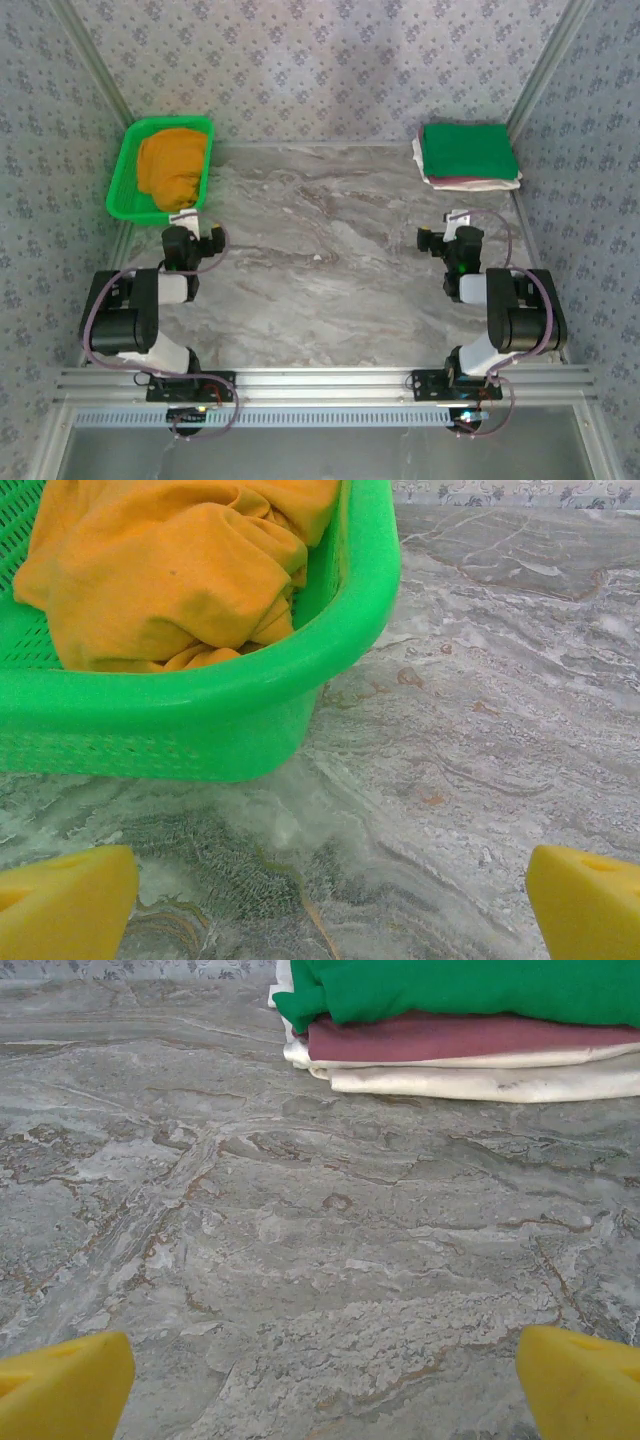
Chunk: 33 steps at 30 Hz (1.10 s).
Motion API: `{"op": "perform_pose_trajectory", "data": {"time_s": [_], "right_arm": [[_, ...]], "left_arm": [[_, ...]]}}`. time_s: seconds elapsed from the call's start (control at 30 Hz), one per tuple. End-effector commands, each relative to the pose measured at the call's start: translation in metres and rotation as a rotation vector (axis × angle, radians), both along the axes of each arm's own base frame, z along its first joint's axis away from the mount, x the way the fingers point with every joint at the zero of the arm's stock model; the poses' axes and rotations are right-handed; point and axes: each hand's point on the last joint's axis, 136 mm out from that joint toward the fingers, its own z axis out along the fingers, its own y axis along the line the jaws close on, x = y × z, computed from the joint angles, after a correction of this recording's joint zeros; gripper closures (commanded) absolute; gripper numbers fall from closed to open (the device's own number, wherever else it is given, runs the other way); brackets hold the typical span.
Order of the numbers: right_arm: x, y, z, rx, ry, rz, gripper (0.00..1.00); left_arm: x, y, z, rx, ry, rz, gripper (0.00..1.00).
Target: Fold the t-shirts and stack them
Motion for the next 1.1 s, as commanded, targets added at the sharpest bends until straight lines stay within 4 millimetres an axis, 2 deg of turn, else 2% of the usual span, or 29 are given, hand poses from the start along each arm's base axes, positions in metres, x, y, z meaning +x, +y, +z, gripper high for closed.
{"op": "perform_pose_trajectory", "data": {"time_s": [0.0,0.57,0.7,0.77,0.83,0.93,1.0,1.07], "right_arm": [[0.004,0.001,0.005,0.011,-0.011,0.003,0.00],[0.004,0.001,0.006,0.013,-0.016,0.002,0.00],[0.002,0.000,0.012,0.003,-0.031,-0.011,0.00],[-0.002,-0.004,0.036,-0.032,-0.036,-0.056,0.00],[-0.006,-0.002,0.067,-0.043,-0.058,-0.084,0.00],[-0.004,0.022,0.121,-0.007,-0.127,-0.009,0.00],[0.004,0.038,0.151,-0.001,-0.143,0.000,0.00],[0.018,0.061,0.167,0.004,-0.124,0.053,0.00]], "left_arm": [[0.005,-0.003,0.005,0.005,-0.013,-0.015,0.00],[0.005,-0.003,0.006,-0.005,-0.016,-0.022,0.00],[0.005,-0.012,0.012,0.009,-0.016,-0.071,0.00],[-0.004,-0.020,0.034,0.060,-0.034,-0.079,0.00],[-0.015,-0.022,0.067,0.063,-0.075,-0.046,0.00],[-0.021,-0.024,0.125,-0.021,-0.153,-0.026,0.01],[-0.008,-0.017,0.158,-0.037,-0.134,0.017,0.01],[0.015,-0.005,0.176,-0.058,-0.060,0.061,0.02]]}}
